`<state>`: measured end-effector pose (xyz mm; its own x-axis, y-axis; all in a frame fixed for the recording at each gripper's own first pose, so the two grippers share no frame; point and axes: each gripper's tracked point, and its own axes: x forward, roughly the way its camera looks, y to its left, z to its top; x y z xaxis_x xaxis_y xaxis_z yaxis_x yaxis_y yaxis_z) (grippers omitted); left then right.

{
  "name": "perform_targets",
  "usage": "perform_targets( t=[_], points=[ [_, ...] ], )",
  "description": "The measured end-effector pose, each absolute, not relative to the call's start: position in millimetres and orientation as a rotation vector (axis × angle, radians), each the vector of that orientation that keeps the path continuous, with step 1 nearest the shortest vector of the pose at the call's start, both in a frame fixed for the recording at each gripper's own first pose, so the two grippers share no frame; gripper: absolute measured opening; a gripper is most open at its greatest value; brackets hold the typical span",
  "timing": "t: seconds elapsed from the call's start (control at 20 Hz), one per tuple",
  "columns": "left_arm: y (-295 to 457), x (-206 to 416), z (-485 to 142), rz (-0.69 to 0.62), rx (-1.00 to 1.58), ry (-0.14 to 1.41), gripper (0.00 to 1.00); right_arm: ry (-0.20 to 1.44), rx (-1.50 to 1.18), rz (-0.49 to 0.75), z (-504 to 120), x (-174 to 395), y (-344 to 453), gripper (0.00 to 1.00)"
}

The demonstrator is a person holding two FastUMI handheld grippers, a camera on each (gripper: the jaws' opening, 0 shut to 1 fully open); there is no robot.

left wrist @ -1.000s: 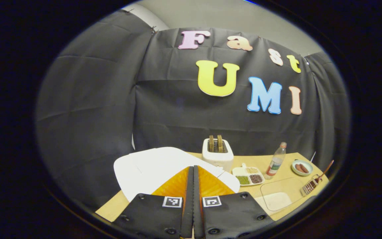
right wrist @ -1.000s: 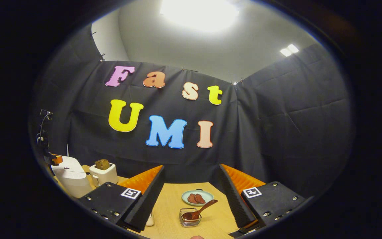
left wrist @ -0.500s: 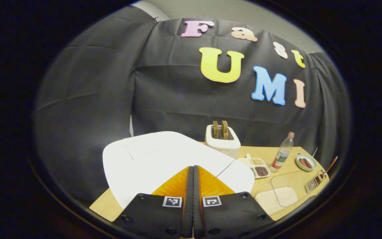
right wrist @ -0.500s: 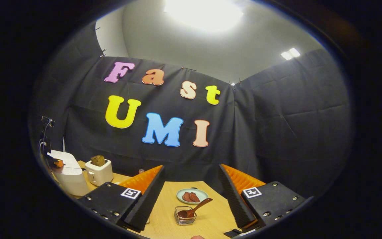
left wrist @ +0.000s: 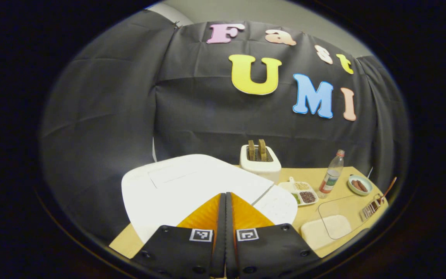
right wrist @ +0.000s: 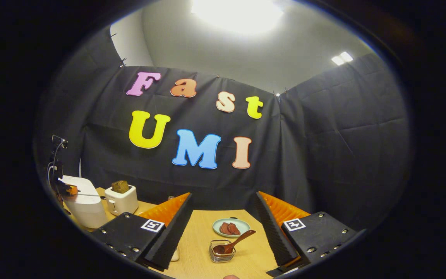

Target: Close the left gripper, press the button to open the rice cooker; take a wooden spoon from the chopstick holder with the right hand, scoop a spoonful of rice and pour it into the rice cooker, then put the wooden spoon back into the chopstick holder.

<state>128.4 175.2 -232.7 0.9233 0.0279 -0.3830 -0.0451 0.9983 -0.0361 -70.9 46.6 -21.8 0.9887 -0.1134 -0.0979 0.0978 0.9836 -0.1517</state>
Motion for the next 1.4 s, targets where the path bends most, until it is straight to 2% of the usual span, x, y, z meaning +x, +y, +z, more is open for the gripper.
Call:
perform_targets(
  t=[0.35,0.8,0.95,1.15,1.25,1.3,1.4],
  points=[
    [195.0,130.6,-144.9,0.155,0.004,0.228,0.08,0.107,-0.096,-0.073,-26.1,-48.4,19.5,0.96],
    [141.8,77.9,-56.7,0.142,-0.009,0.056,0.11,0.119,-0.033,-0.029,-49.9,-6.5,-5.3,0.96],
    [119.2,58.6,-43.4,0.114,-0.009,0.033,0.57,0.13,-0.024,-0.034,-64.6,5.2,-18.1,0.96],
    [98.0,30.1,-26.3,0.113,-0.041,-0.003,0.99,0.179,0.01,-0.041,-94.3,26.2,-34.6,0.96],
    [88.8,15.8,-15.6,0.107,-0.033,-0.025,0.95,0.212,0.024,-0.047,-112.1,35.7,-43.7,0.96],
    [84.2,9.8,-9.1,0.103,-0.026,-0.032,0.99,0.23,0.035,-0.049,-122.3,40.4,-47.8,0.96],
    [73.9,-1.1,-1.2,0.095,-0.017,-0.036,0.98,0.277,0.057,-0.047,-144.8,47.7,-52.3,0.96]
  ],
)
